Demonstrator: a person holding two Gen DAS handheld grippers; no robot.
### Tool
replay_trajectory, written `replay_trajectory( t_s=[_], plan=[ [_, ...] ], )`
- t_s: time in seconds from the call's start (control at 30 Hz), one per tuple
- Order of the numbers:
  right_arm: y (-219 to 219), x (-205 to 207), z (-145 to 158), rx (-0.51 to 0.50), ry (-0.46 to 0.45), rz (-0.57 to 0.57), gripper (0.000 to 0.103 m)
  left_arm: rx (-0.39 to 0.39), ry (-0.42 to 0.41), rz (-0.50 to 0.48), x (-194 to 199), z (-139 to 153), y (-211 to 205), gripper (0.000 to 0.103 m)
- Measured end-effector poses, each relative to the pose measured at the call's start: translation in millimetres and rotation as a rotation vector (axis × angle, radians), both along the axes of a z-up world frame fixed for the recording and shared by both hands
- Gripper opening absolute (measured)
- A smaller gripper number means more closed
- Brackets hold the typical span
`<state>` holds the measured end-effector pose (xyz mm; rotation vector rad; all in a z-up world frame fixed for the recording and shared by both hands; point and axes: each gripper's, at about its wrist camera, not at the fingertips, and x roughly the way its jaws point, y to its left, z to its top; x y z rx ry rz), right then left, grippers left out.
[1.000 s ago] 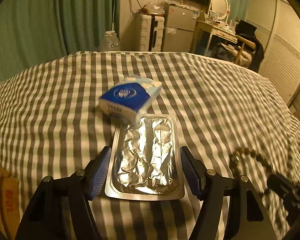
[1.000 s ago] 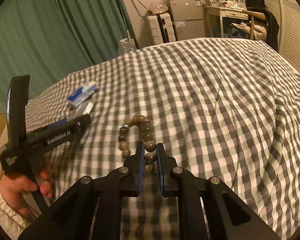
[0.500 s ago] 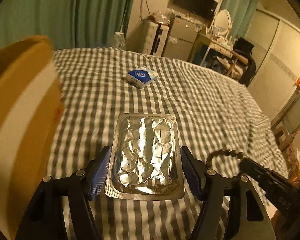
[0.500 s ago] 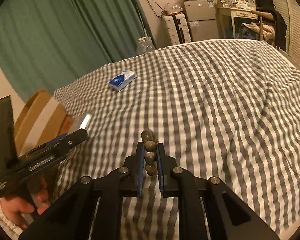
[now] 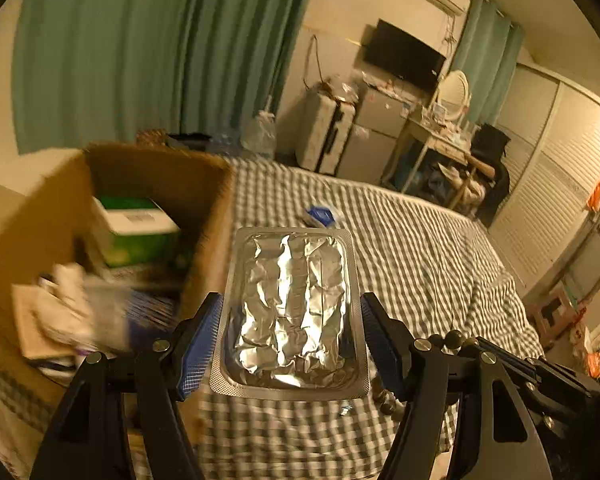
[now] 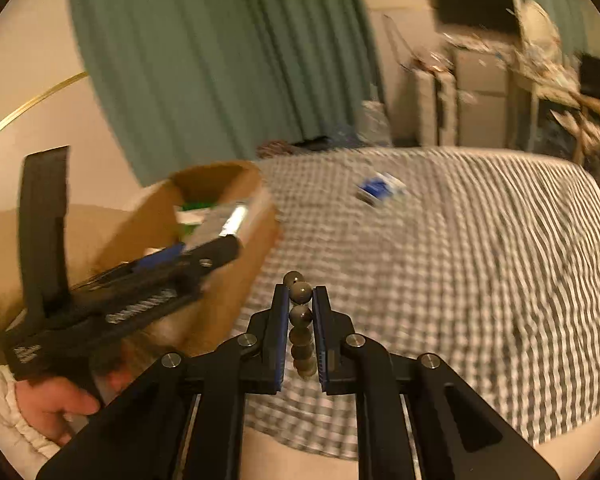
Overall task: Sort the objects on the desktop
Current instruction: 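Carry the tray and bracelet into the cardboard box and release them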
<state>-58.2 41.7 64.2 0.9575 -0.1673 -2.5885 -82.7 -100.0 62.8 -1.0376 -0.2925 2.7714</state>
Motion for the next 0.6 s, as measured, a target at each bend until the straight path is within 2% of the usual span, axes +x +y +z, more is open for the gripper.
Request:
replay_trajectory(
  t_s=[0.07, 0.17, 0.3, 0.4, 0.53, 0.57, 0.6],
  plan=[
    [-24, -1, 15, 0.010, 0.035, 0.036, 0.011, 0.002, 0.027, 0.023, 4, 14, -20, 0.070],
    [-58, -7, 35, 0.012, 0.068, 0.094, 0.011, -0.036, 0.057, 0.046, 9, 34, -52, 0.070],
    [-103, -26, 50, 0.043, 0.088, 0.154, 0.011, -0.080, 0.053, 0.113, 5, 47, -97, 0.070],
    [-132, -42, 48, 0.079, 0.082, 0.192, 0.011, -0.129, 0.034, 0.155, -2, 41, -120, 0.070],
    [-160, -63, 37, 0.106, 0.060, 0.209, 0.011, -0.131, -0.012, 0.180, -10, 20, -140, 0.070],
    [-163, -67, 35, 0.113, 0.057, 0.205, 0.011, -0.123, -0.021, 0.185, -11, 16, -143, 0.071],
    [-168, -72, 32, 0.123, 0.050, 0.203, 0.015, -0.117, -0.031, 0.191, -12, 11, -145, 0.077]
  ],
)
